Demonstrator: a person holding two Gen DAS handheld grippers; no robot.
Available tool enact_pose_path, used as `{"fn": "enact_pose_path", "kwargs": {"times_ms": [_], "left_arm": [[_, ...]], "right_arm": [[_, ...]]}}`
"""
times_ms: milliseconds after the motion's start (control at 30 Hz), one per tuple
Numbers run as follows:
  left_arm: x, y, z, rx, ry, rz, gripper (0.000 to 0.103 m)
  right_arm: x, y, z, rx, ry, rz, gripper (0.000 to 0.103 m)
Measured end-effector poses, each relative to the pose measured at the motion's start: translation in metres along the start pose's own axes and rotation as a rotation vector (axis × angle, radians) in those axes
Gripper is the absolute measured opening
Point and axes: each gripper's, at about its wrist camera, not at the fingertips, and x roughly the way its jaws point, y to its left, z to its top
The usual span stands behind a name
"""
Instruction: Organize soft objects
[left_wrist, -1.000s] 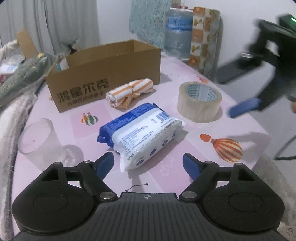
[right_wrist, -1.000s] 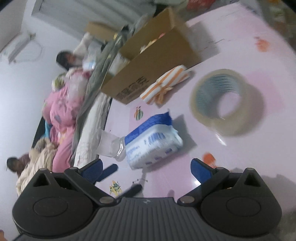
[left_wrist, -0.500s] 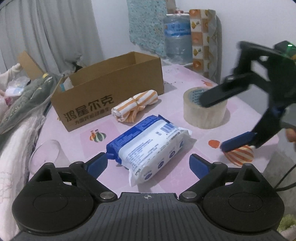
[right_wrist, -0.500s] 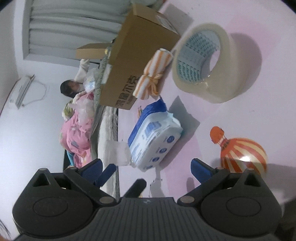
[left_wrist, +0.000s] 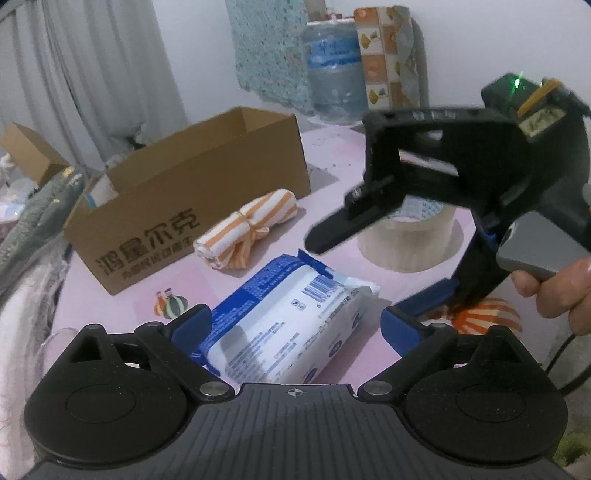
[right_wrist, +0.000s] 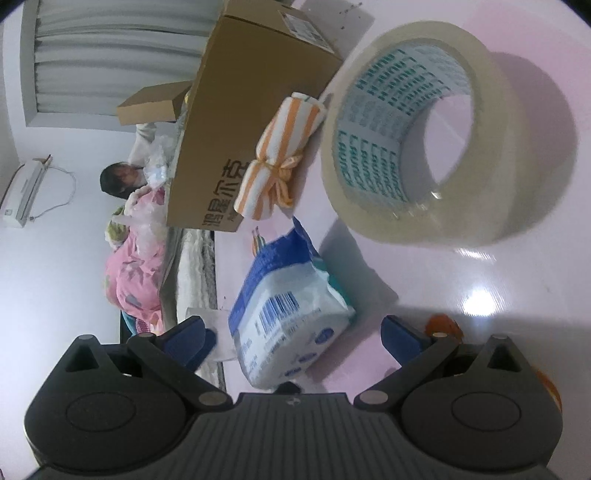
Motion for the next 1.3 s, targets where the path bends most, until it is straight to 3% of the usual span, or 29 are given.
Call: {"fn": "enact_pose_path", "kwargs": {"times_ms": [167,367,533,733,800,867,1000,1067,1133,1300], "left_arm": [[0.016,0.000,-0.002,0.026,0.055,0.008,0.099],[0.020,-0.007,-0.006,0.082,0.069,0.042,0.101],[0.020,0.000,-0.010,0.076,0.078,0.057,0.100],[0.019,0.016,-0.010,0.019,0.087,0.097,0.082],[0.020,0.021,-0.010,0.001,0.093,0.121,0.070],[0.021,0.025,-0.010,-0.014,0.093,0.153,0.068],[0.020,0.040,-0.006,-0.110,0.087,0.134,0.063],[0.018,0.047,-0.003,-0.158,0.086,0.100,0.061],[0.016,0.057,-0.002,-0.234,0.098,0.017,0.059],[0.023,0.086,-0.009,-0.537,0.170,-0.369,0.058]], "right_arm": [[0.013,0.007,0.007,-0.022,0.037,-0.005,0.088],[0.028,0.018,0.009,-0.079,0.056,0.018,0.088],[0.018,0.024,0.006,-0.101,0.032,0.131,0.089],[0.016,0.046,0.006,-0.165,0.024,0.197,0.088],[0.019,0.054,0.007,-0.176,0.028,0.221,0.088],[0.020,0.060,0.010,-0.182,0.037,0.238,0.088],[0.026,0.067,0.011,-0.176,0.057,0.260,0.088],[0.020,0.067,0.010,-0.176,0.046,0.267,0.088],[0.009,0.069,0.009,-0.188,0.011,0.268,0.088],[-0.031,0.067,0.008,-0.212,-0.084,0.209,0.088]]}}
